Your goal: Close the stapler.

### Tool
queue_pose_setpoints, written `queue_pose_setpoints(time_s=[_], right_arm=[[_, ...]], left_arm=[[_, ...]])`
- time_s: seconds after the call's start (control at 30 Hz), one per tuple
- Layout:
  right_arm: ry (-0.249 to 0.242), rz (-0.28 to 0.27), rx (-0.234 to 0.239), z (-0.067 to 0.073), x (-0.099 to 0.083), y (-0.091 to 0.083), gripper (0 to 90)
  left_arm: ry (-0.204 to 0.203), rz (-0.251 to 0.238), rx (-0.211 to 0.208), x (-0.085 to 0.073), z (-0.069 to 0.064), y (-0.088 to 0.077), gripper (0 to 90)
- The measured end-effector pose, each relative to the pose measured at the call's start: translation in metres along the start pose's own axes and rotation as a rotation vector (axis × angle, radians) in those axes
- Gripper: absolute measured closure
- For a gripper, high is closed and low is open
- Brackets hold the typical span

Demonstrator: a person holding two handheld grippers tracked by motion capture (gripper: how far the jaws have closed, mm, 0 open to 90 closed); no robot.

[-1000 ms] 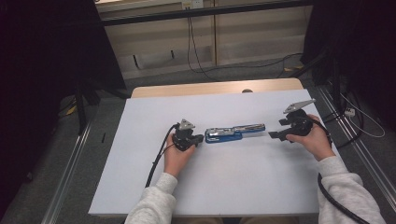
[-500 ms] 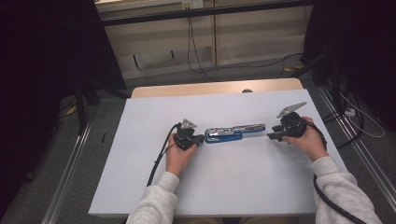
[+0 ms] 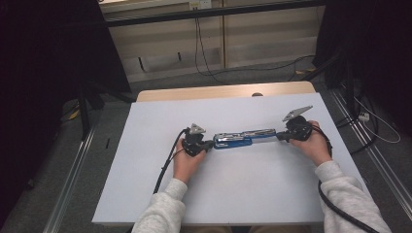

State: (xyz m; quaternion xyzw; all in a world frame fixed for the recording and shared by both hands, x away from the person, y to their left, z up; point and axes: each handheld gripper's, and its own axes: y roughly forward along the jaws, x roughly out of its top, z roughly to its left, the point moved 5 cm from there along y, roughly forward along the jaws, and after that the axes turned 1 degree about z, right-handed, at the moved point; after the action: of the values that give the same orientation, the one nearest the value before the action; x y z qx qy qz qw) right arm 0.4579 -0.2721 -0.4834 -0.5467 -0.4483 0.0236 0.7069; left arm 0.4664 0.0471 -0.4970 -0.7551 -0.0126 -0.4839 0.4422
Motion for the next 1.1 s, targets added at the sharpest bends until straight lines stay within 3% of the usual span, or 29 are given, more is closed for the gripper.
queue_pose_setpoints(time_s=[0.47, 0.9, 1.03, 1.1], right_arm=[[0.001, -0.047, 0.040, 0.002, 0.004, -0.002, 90.0], [-0.024, -0.089, 0.046, 0.011, 0.017, -0.006, 90.0], [-0.024, -0.081, 0.049, 0.012, 0.017, -0.006, 85.0], [-0.022, -0.090, 0.056, 0.013, 0.016, -0.006, 80.3]], left_arm=[[-0.007, 0.010, -0.006, 0.001, 0.000, 0.001, 90.0], [-0.005, 0.009, -0.008, 0.001, 0.001, 0.001, 90.0], [-0.009, 0.006, -0.019, 0.001, 0.001, 0.000, 88.7], [-0.012, -0.001, -0.006, 0.002, 0.001, 0.000, 84.9]])
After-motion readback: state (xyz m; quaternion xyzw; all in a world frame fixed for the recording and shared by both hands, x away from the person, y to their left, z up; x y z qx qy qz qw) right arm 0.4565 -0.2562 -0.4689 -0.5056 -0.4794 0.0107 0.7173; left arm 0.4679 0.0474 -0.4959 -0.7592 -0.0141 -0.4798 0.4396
